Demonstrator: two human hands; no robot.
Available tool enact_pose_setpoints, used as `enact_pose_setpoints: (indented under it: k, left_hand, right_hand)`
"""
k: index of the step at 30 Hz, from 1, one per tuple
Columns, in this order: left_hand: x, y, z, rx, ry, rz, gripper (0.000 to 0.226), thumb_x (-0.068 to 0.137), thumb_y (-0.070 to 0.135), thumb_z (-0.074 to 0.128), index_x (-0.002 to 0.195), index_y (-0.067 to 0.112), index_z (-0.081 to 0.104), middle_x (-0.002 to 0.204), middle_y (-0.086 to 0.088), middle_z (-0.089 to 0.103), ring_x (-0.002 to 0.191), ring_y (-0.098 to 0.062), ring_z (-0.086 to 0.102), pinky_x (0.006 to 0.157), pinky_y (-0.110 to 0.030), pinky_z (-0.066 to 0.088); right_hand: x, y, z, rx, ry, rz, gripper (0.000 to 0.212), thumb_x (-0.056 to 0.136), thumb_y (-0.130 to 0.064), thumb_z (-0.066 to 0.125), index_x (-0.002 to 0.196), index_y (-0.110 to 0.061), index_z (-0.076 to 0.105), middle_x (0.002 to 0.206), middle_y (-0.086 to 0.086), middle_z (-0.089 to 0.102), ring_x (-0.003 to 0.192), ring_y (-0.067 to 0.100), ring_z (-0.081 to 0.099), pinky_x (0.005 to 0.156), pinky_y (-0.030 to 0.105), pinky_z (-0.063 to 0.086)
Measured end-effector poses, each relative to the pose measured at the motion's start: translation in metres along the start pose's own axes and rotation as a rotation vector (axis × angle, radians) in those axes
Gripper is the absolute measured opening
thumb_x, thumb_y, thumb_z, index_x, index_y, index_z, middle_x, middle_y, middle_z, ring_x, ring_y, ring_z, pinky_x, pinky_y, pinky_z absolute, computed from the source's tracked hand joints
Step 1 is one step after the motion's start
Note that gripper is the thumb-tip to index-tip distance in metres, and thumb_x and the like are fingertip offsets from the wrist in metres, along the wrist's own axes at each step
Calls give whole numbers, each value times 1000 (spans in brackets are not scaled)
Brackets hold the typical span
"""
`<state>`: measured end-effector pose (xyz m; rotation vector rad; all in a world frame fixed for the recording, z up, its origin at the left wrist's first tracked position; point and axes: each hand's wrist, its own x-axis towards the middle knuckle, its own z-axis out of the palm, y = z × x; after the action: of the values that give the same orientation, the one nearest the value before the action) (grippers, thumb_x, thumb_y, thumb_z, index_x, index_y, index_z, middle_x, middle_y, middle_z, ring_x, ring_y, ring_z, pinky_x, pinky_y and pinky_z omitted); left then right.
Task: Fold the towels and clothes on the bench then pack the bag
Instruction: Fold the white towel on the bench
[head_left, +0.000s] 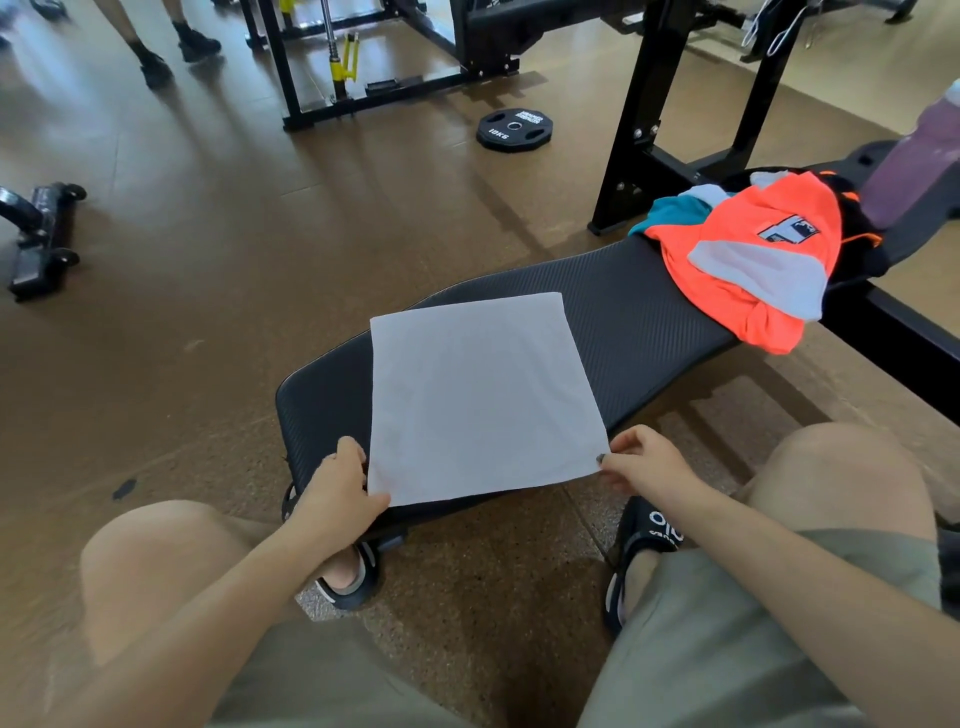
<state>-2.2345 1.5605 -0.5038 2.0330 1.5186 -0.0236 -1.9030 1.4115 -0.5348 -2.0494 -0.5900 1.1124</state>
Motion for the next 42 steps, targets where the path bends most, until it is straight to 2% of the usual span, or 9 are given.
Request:
enact_pose_setpoints:
  k: [6,9,12,16,21,25,31,39,42]
  left_hand:
    - [6,7,6,-266,20,-211,33,90,16,73,106,17,44,95,-4,64,81,-23,68,70,-39,58]
    - [7,11,5,-387,19,-251,18,93,15,69,101,18,53,97,-6,67,78,-22,71,61,-30,55]
    - [6,12,6,-471,-19,-237,10,95,15,67,101,17,59,97,-9,70,81,-22,73,74,-34,62]
    - [4,11,6,-428,-49,-212,5,98,20,65,101,21,62,93,-8,71,76,-19,72,69,-27,59]
    - [5,8,8,-383,-17,-230,8,97,22,66,94,15,68,80,-8,72,70,-18,70,65,-30,61]
    - [3,2,2,-617,24,-303,14,92,21,73,93,8,69,84,-11,74,81,-22,75,77,-37,64]
    - [-5,4,-3,-985,28,-403,19,96,18,69,89,3,61,82,-11,60,87,-23,73,77,-30,60]
    - [-5,0,15,-957,85,-408,21,96,17,69,86,6,54,77,-9,60,77,-19,73,66,-24,61]
    - [-5,-2,17,-934,115,-400,20,95,14,70,86,5,55,79,-10,62,84,-23,74,72,-28,61]
  right_hand:
    - [3,2,1,199,-39,112,18,92,-6,70,106,-10,59,102,15,73,87,27,76,76,38,62]
    - [3,2,-1,217,-27,92,11,93,-5,67,101,-9,61,101,15,74,86,28,76,76,38,62]
    - [3,3,-1,236,-50,93,11,94,-6,66,103,-10,62,103,14,73,88,28,76,76,37,62]
    - [2,1,-1,271,-110,100,19,95,-7,66,112,-13,62,106,10,73,90,26,76,75,35,62]
    - [5,4,-3,320,-85,129,12,94,-9,69,106,-7,69,102,14,75,86,27,74,77,36,62]
    - [4,5,-7,386,-69,118,9,93,-10,70,98,-3,68,84,15,70,70,21,68,68,32,58]
    - [6,4,-6,415,-57,118,10,97,-13,67,92,-5,65,72,8,60,59,15,59,55,25,52]
    - [10,9,0,271,-27,120,15,96,-17,68,92,-3,66,74,8,58,64,17,57,58,28,51]
    - [10,10,2,225,-1,106,15,96,-18,69,89,-5,64,75,9,60,65,18,58,59,29,51]
